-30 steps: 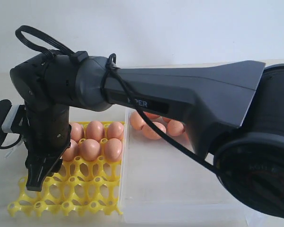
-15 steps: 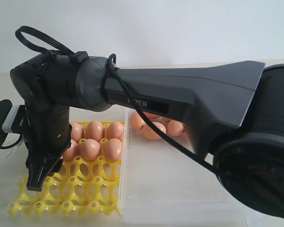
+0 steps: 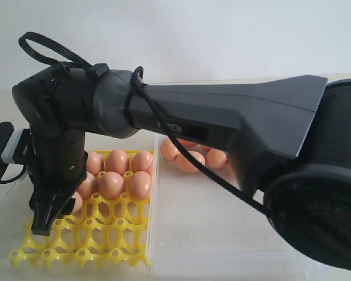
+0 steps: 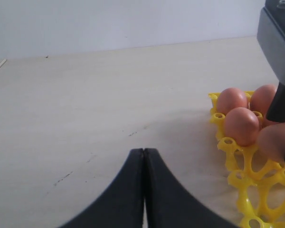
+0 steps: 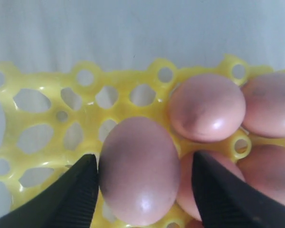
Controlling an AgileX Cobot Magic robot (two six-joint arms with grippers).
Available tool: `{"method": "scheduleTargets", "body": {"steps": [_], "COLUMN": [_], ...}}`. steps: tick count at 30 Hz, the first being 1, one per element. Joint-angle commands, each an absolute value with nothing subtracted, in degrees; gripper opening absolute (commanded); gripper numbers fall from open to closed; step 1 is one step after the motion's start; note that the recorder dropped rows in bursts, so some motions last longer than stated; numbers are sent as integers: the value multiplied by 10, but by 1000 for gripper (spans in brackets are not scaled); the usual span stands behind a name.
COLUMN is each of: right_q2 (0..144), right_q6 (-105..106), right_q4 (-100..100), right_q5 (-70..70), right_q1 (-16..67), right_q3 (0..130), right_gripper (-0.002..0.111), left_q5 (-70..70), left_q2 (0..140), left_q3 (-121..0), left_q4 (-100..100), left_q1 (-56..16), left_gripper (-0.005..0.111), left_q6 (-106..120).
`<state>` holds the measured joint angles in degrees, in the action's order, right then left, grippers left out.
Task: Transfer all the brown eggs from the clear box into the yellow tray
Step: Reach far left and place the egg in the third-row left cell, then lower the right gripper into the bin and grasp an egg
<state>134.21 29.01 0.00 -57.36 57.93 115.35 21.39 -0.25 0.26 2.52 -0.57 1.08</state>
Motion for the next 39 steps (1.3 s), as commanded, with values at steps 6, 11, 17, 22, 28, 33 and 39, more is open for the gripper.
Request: {"method": "scheduleTargets", "body": {"steps": [6,11,17,22,28,33,39], "right_q2": [1339,1339,1309,1233,1162,1114,1099], "right_q6": [289,287,250,22,-56,180,343], "right_q4": [-8,-6,-48,-160,-180,-170,-165], "right_q5": [-545,-537,-568,-646,-689,-620,-468], "right_q1": [580,580,578,538,467,433,416], "right_q3": [1159,1159,1159,1153,1082,930,784], "right_gripper": [51,27,0,0,4,26,57], "left_q5": [213,213,213,213,213,213,213], "left_q2": [0,0,0,0,0,0,0], "left_q3": [0,0,0,0,0,0,0], "left_q4": [27,27,27,27,27,27,27], "left_q1": [-4,-4,-4,-4,-4,-4,-4], "left_gripper": [0,0,0,0,0,0,0], "left_q6": [12,12,12,12,12,12,12]}}
